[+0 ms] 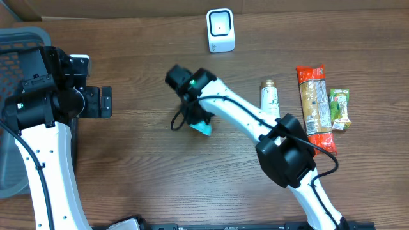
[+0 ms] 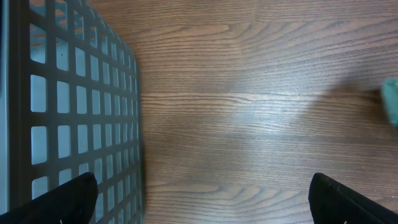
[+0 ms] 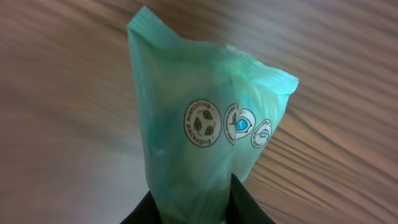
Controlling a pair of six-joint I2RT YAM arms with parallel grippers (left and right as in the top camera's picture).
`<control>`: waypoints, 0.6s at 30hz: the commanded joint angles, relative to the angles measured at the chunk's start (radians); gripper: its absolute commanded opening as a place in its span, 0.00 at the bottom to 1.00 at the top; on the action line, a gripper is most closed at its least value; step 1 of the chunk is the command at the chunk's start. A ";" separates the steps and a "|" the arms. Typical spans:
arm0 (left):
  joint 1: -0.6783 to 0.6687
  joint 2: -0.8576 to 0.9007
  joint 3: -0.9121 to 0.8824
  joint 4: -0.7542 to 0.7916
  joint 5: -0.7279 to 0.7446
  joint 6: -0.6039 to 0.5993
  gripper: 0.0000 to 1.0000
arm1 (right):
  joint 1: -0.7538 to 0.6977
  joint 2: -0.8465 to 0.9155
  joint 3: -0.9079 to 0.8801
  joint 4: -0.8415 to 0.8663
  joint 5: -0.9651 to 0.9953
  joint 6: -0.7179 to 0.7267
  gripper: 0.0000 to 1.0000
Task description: Scan the item barcode
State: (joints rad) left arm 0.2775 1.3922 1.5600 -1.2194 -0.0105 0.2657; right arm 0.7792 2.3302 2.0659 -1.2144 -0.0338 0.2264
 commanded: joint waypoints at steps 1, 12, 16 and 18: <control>0.003 -0.006 0.006 0.000 0.008 0.015 1.00 | -0.082 -0.072 0.034 0.032 -0.564 -0.158 0.04; 0.003 -0.006 0.006 0.000 0.008 0.015 1.00 | -0.203 -0.063 -0.323 0.335 -0.885 -0.153 0.06; 0.003 -0.006 0.006 0.000 0.008 0.015 0.99 | -0.233 -0.063 -0.410 0.398 -0.881 -0.122 0.12; 0.003 -0.006 0.006 0.000 0.008 0.015 0.99 | -0.249 -0.063 -0.417 0.383 -0.846 -0.122 0.18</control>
State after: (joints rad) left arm 0.2775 1.3922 1.5604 -1.2194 -0.0109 0.2657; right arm 0.5598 2.2883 1.6627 -0.8276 -0.8791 0.0803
